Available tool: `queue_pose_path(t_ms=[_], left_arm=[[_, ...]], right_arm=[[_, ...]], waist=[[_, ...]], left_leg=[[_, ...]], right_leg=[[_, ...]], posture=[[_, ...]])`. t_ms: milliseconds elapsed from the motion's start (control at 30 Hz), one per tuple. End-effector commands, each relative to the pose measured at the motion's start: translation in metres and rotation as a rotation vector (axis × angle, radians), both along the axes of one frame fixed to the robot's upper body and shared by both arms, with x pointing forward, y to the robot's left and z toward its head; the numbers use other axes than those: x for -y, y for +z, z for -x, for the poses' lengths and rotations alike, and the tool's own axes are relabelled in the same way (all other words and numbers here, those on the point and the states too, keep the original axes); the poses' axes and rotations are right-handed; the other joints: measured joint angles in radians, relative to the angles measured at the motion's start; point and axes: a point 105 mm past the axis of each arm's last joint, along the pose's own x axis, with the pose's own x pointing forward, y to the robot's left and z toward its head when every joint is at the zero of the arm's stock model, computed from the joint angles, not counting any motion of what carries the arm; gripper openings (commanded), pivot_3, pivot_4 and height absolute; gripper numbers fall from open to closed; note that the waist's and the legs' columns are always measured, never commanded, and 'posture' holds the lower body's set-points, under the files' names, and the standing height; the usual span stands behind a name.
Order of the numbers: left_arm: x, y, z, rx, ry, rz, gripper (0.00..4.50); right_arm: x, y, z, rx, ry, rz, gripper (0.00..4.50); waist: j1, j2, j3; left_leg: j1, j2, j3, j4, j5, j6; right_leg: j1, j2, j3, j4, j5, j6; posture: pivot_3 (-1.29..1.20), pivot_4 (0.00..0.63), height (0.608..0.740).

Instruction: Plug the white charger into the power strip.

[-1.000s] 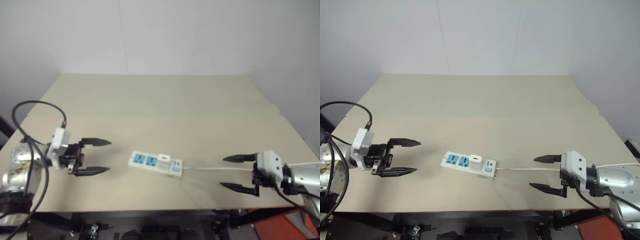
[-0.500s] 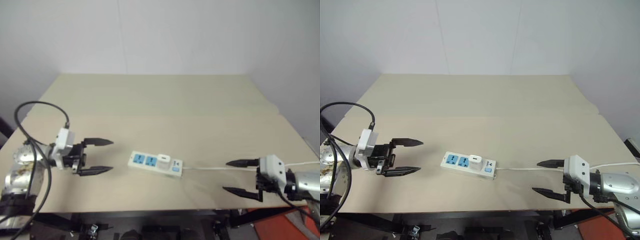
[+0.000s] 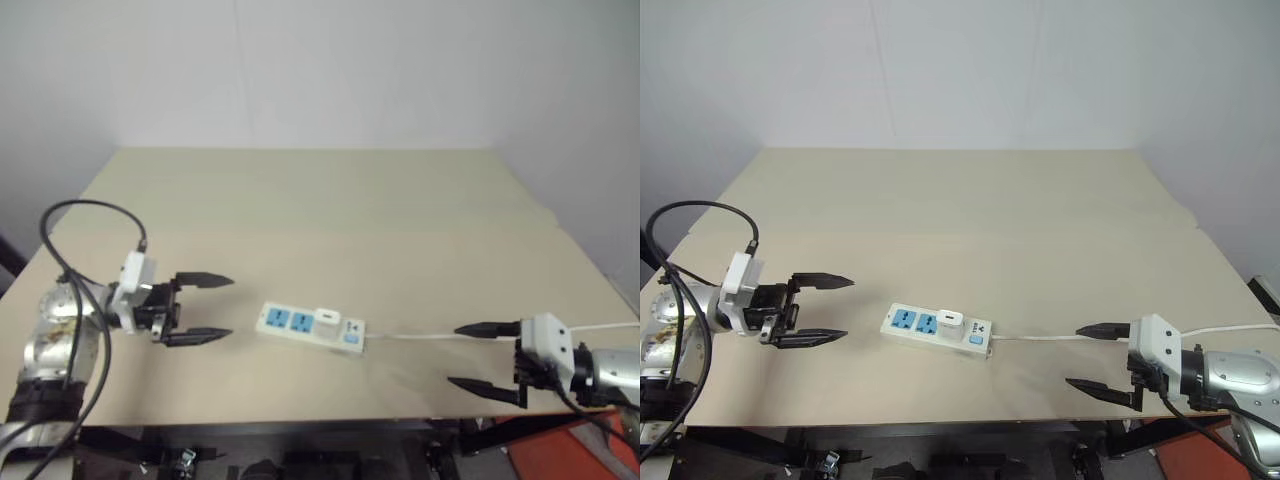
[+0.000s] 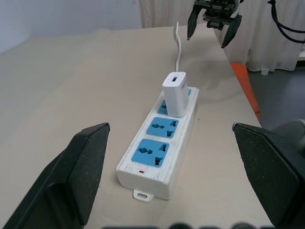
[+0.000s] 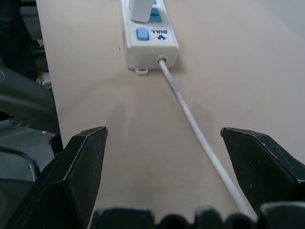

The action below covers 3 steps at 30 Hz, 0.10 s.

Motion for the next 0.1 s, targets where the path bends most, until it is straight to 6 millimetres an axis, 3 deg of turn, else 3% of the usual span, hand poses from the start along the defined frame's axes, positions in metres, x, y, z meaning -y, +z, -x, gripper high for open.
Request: queue_pose_path(t_ms=[33,100], left_arm=[[-0.0008,0.0052,-0.0013,0.034,0.001,-0.006,4.5],[-0.0004,0.0047,-0.0017,0.036,0.003,-0.006,4.5]], right_arm=[[0.0003,0.0122,-0.0003,0.043,-0.002,-0.008,4.45],[0.0002,0.012,-0.0006,0.042,-0.002,-0.007,4.45]], waist=[[0.0,0.0,0.0],[0.0,0.0,0.0]], left_leg=[[0.0,0.0,0.0,0.0,0.0,0.0],[0.0,0.0,0.0,0.0,0.0,0.0]], right_leg=[[0.0,0.0,0.0,0.0,0.0,0.0],[0.0,0.0,0.0,0.0,0.0,0.0]], posture=[[0.0,0.15,0.74],[0.0,0.15,0.74]])
